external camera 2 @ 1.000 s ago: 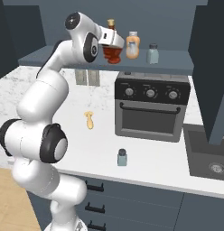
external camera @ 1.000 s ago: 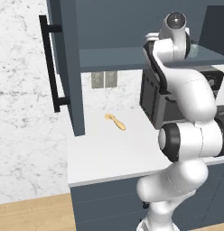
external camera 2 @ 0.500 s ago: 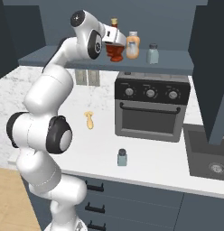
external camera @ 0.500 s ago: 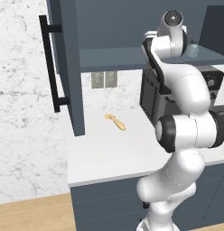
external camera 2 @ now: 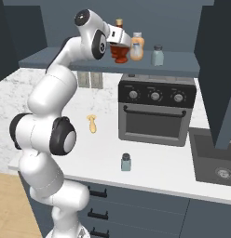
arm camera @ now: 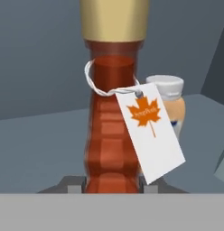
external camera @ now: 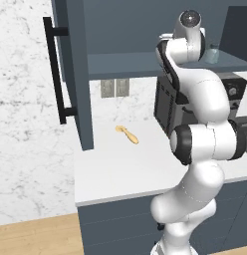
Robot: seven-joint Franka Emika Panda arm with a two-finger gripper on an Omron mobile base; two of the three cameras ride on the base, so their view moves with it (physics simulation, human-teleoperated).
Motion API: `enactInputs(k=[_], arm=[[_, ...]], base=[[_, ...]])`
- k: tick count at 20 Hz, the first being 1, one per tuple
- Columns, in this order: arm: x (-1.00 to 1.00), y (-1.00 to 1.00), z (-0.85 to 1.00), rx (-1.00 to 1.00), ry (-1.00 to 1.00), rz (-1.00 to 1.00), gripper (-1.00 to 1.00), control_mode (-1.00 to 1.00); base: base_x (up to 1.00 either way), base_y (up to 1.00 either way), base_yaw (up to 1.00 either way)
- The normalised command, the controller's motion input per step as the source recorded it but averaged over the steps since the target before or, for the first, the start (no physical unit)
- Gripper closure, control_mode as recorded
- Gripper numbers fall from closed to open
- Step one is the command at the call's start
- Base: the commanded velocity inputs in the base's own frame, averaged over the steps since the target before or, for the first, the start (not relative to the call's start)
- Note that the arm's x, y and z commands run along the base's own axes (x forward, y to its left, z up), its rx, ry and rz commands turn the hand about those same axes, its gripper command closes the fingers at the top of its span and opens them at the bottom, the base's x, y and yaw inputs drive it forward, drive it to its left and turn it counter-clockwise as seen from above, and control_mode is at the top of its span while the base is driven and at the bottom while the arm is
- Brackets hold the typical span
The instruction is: Put the shaker and condiment bottle from the counter next to their counterparts in the cabinet.
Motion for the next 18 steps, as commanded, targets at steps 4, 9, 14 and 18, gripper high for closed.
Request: enactInputs(k=[4,9,14,18], arm=[[-0.14,0.00,-0.08,0.04,0.00,0.00,-1.00,-1.00],[-0.42,0.01,0.00,0.13,0.00,0.00,-1.00,-1.00],[-0.57,0.19,0.00,0.11,0.00,0.00,-1.00,-1.00],[-0.71,0.37,0.00,0.09,0.00,0.00,-1.00,-1.00]], base=[[0.00,0.00,0.00],[0.00,0.00,0.00],[0.00,0.00,0.00],[0.00,0.00,0.00]])
